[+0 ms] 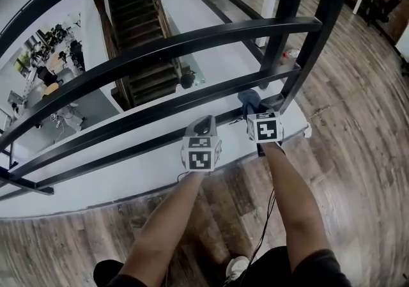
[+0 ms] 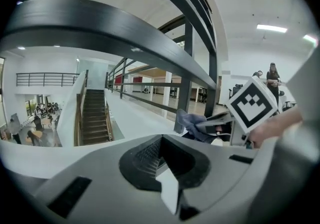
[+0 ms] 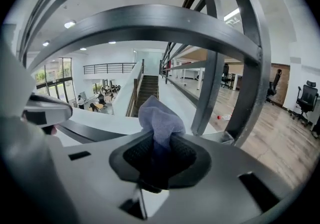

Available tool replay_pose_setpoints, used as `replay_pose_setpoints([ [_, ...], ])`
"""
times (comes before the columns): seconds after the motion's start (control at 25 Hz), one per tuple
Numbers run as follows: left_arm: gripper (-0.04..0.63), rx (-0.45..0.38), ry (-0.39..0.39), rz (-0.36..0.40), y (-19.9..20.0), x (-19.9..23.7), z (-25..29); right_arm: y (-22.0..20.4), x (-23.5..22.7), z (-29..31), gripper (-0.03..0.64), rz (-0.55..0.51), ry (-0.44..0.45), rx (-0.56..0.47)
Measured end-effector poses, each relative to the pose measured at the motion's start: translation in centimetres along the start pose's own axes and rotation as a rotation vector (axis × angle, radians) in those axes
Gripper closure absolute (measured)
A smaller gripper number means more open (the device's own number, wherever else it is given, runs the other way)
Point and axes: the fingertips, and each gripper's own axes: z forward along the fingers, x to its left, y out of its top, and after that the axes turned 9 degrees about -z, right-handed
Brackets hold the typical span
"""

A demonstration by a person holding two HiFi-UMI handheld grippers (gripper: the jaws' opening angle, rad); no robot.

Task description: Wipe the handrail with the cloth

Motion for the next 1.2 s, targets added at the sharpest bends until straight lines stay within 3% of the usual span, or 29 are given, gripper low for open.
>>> replay_pose_setpoints([
  [0.24, 0.594, 0.016, 0.006, 0.002, -0.1, -2.5, 2.4, -0.8, -5.6, 0.6, 0.537, 0.062, -0.033, 0.000],
  [0.48, 0.594, 0.030, 0.005, 0.017, -0.5, -3.4, 3.3, -1.3, -8.5, 1.2, 0.537, -0.060, -0.065, 0.029],
  [0.72, 0.594, 0.017, 0.006, 0.004, -0.2, -3.0, 2.9, -1.4, -10.3, 1.2, 0.537, -0.031, -0.108, 0.025],
  [0.96, 0.594, -0.030, 0.002, -0.011, 1.7, -0.3, -1.0, -0.2, -8.7, -0.5, 0.537, -0.073, -0.157, -0.002],
  [1.2, 0.594, -0.066, 0.039, -0.030, 3.7, 6.7, -8.2, 3.1, 0.1, -5.2, 0.537, 0.025, -0.111, -0.087],
])
